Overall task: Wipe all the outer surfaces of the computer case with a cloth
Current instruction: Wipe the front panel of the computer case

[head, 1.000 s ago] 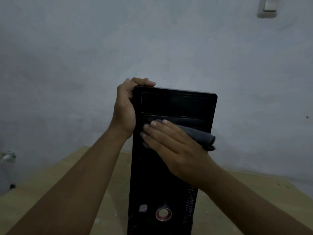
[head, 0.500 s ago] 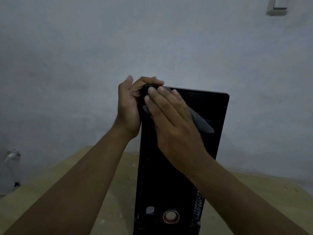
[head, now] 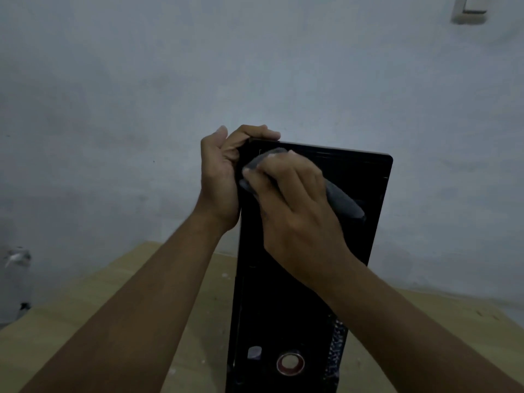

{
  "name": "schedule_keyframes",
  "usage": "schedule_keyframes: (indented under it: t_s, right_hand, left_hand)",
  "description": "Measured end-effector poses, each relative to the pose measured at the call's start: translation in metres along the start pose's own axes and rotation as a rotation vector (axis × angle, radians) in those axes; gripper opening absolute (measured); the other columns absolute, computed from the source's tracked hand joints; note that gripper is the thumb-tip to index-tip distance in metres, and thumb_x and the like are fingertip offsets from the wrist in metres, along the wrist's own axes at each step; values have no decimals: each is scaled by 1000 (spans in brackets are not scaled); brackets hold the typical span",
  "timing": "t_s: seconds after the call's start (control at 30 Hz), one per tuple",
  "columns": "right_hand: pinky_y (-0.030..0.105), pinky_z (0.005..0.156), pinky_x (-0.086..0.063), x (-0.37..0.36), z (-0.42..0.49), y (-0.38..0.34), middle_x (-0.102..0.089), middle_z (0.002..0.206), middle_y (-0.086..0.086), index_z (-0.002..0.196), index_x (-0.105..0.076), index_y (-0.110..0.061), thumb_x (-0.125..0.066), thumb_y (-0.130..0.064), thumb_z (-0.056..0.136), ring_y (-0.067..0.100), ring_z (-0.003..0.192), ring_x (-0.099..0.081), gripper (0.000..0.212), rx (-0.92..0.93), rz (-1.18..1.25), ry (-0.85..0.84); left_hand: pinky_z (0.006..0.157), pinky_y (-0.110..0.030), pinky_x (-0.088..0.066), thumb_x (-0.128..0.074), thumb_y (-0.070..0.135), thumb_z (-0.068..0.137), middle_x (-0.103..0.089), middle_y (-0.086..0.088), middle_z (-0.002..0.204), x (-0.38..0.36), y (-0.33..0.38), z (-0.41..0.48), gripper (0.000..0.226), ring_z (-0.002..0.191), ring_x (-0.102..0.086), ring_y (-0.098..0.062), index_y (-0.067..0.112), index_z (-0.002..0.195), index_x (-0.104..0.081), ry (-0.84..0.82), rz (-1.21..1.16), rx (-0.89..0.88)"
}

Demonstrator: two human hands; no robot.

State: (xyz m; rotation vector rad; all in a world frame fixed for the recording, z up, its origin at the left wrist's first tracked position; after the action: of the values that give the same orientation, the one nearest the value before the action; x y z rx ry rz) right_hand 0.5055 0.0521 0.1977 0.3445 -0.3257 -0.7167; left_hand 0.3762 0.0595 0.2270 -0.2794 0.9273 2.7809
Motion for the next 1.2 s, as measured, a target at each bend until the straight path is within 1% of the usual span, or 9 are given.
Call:
schedule_keyframes:
  t_s: [0.07,0.17,0.3,0.43,0.57,0.73,0.83,1.03,1.2]
  right_hand:
    - [43,109,-38,5,-7,5,-63,117,18,121,-65,2,-65,-5,93,29,119,-47,29,41,-5,-28]
    - [44,102,-42,5,2,4,-63,115,18,118,-66,3,-62,-5,95,30,114,-51,25,-79,2,68]
    - [47,102,-42,-6,9,-12,-62,120,21,124,-63,4,-59,-3,95,33,118,-51,30,-238,-10,160]
    - [49,109,-38,-5,-13,-10,-63,121,20,128,-61,4,-62,-2,93,31,123,-48,35,-75,-18,56]
    - [49,108,-39,13,-32,13,-63,121,18,128,-62,2,-62,-6,96,32,120,-56,33,102,-65,-42]
    - [46,101,-42,14,-1,17,-62,114,22,122,-63,5,-60,-6,96,35,111,-54,29,-176,-130,144]
    - [44,104,-38,-1,8,-4,-62,115,23,123,-62,6,-58,-5,96,33,114,-47,29,-122,-104,127]
    - [43,108,-37,4,-3,7,-63,114,21,120,-64,4,-57,-7,98,32,113,-51,26,69,-77,1]
    - [41,97,-42,3,23,5,-63,108,21,114,-65,5,-53,-8,99,33,104,-54,23,-111,-128,137]
  left_hand:
    - [100,-27,-46,-4,37,100,-66,-5,110,0,-1,0,69,114,-59,-12,2,103,-62,7,15,-4]
    - [94,-24,-49,-4,38,101,-64,-7,110,-1,-3,0,68,112,-60,-12,-2,107,-59,-4,-44,15]
    - [106,-36,-45,-10,42,99,-61,-13,113,0,-3,-1,67,115,-58,-21,-3,111,-58,-37,-78,15]
    - [94,-22,-49,-7,37,101,-66,-5,109,-2,-2,-2,65,105,-63,-6,1,103,-61,11,-10,-13]
    - [85,-17,-51,-24,39,92,-69,-4,108,-7,0,-2,56,100,-66,-2,-1,105,-62,36,-9,-12]
    - [84,-23,-54,-27,37,91,-69,-2,98,-10,1,-2,53,96,-67,-11,-1,103,-62,17,-72,2]
    - [92,-26,-53,-20,35,98,-68,-6,99,-9,1,-2,54,100,-66,-15,-1,103,-60,27,-85,6]
    - [86,-20,-53,-11,32,102,-67,-6,104,-8,2,-3,59,95,-66,-7,-1,105,-59,61,-12,14]
    - [91,-30,-50,-15,38,101,-63,-9,97,-7,-1,-3,56,99,-62,-20,1,106,-56,-8,-138,47]
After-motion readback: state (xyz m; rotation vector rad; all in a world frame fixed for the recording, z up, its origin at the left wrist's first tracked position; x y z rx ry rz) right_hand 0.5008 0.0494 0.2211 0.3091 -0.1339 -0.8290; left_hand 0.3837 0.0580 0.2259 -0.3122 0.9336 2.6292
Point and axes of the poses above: each hand's wrist, its own z-axis towards the middle knuckle, its own x-axis out of the back of the hand, y = z × x, the point moved 1 cm from there along z, towards the middle knuckle
